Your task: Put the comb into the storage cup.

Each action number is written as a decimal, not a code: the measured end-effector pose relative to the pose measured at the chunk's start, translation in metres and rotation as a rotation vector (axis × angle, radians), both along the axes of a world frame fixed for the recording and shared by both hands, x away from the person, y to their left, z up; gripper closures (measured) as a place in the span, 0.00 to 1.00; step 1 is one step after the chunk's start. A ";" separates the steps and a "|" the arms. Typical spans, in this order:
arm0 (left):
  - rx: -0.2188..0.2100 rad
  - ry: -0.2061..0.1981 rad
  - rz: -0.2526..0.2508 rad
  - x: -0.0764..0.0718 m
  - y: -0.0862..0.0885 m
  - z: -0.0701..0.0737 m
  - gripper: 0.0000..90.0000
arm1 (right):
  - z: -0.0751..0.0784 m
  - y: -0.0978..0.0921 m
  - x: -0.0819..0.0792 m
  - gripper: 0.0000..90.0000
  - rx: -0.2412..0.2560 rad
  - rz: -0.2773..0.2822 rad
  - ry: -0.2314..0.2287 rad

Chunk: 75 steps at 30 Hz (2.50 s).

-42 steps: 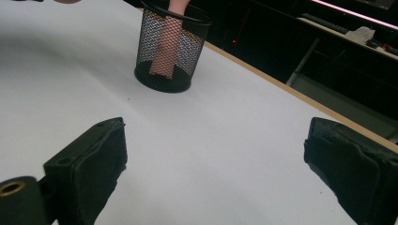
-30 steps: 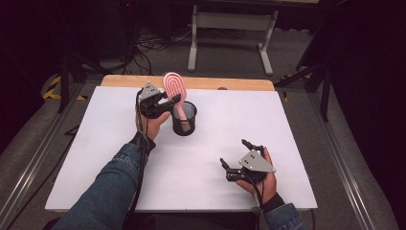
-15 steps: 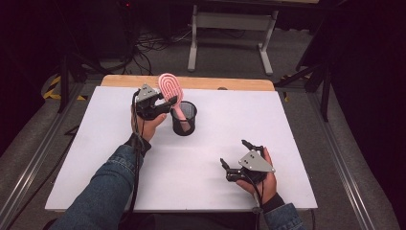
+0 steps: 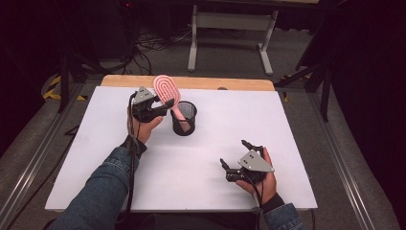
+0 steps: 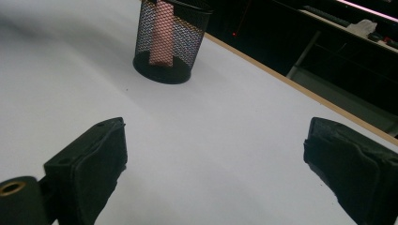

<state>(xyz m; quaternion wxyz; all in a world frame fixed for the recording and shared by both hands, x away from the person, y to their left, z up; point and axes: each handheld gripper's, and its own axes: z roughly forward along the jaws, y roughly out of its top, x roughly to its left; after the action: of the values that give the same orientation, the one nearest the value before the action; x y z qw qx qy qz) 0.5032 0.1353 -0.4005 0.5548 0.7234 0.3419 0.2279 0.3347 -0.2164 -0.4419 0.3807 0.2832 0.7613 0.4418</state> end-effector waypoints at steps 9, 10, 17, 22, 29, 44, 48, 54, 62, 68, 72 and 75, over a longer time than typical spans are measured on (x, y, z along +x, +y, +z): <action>0.004 -0.006 -0.009 -0.002 0.002 0.002 0.53 | 0.000 0.000 0.000 0.08 0.001 0.001 0.000; 0.000 -0.002 -0.012 -0.003 0.003 0.003 0.52 | 0.000 0.000 0.000 0.08 0.003 0.003 0.000; 0.005 -0.016 -0.012 -0.005 0.008 0.007 0.50 | 0.000 0.000 -0.001 0.08 -0.001 0.003 0.001; 0.045 -0.044 -0.004 -0.006 0.008 0.011 0.50 | 0.000 0.000 0.000 0.08 0.000 0.002 0.001; 0.062 -0.050 -0.012 -0.008 0.008 0.014 0.50 | 0.001 0.000 -0.001 0.08 0.001 0.004 0.000; 0.086 -0.115 -0.016 -0.018 0.005 0.026 0.44 | 0.001 -0.001 -0.001 0.08 0.003 0.003 -0.003; 0.095 -0.121 -0.020 -0.020 0.005 0.027 0.43 | 0.001 -0.001 -0.001 0.08 0.002 0.003 -0.002; 0.104 -0.140 -0.021 -0.023 0.007 0.029 0.42 | 0.001 0.000 -0.001 0.08 0.003 0.001 -0.004; 0.125 -0.155 -0.032 -0.028 0.010 0.033 0.40 | 0.000 0.000 -0.001 0.08 0.002 0.002 -0.004; 0.154 -0.159 -0.038 -0.032 0.011 0.032 0.37 | 0.002 -0.001 -0.002 0.09 0.012 -0.011 -0.020; 0.173 -0.168 -0.042 -0.035 0.009 0.031 0.35 | 0.002 -0.001 -0.001 0.09 0.014 -0.011 -0.017; 0.196 -0.179 -0.047 -0.039 0.008 0.028 0.32 | 0.002 -0.002 -0.001 0.09 0.016 -0.012 -0.020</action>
<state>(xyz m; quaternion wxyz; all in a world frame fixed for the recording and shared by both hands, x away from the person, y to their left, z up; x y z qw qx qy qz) 0.4643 0.1429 -0.3722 0.5149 0.7588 0.2500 0.3107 0.3332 -0.2182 -0.4396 0.3885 0.2864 0.7523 0.4484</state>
